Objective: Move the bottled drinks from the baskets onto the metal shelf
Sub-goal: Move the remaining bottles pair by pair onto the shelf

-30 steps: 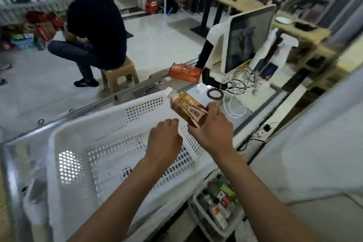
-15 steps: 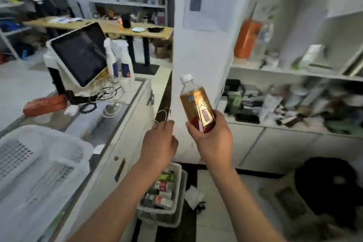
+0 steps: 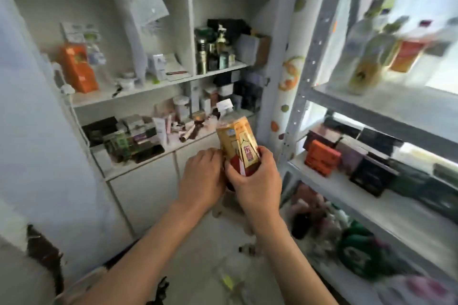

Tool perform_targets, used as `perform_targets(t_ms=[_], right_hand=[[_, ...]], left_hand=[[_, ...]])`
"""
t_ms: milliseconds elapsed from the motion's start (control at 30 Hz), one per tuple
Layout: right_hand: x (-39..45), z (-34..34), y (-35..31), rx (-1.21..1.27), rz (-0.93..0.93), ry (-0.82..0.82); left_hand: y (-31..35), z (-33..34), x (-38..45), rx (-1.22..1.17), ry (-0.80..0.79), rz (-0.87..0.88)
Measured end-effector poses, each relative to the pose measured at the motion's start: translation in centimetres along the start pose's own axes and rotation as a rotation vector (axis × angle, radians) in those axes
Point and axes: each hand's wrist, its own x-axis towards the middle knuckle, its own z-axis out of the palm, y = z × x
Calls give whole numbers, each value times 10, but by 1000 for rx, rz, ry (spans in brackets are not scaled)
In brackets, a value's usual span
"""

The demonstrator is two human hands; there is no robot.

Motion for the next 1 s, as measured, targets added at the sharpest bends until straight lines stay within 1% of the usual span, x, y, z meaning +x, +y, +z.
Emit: perform_targets(t_ms=[133,233,267,333,500,633,700,900,1000], right_hand=[[23,-52,38,-80,69,179],[41,-85,57,-139,107,272],[48,-96,62,-153,109,305],[64,-113,69,-180,129,366],[107,-149,78,-253,212,482],[140,-174,88,-307,246,555],[158,-184,92,-332,233,589],[207,-209,104,-322,204,613],[236,-223,111,-285,145,607]], left_hand=[[63,25,41,-53,-7,133],[98,39,63,-94,8,238],[109,45,72,-141,8,276],[128,60,90,-255,-28,329],[180,88,139,-461,-156,357],[213,96,172,-535,-157,451],[223,101,188,-560,-142,514],[247,111,227,-582,-89,622],[265,118,247,-550,-40,678]])
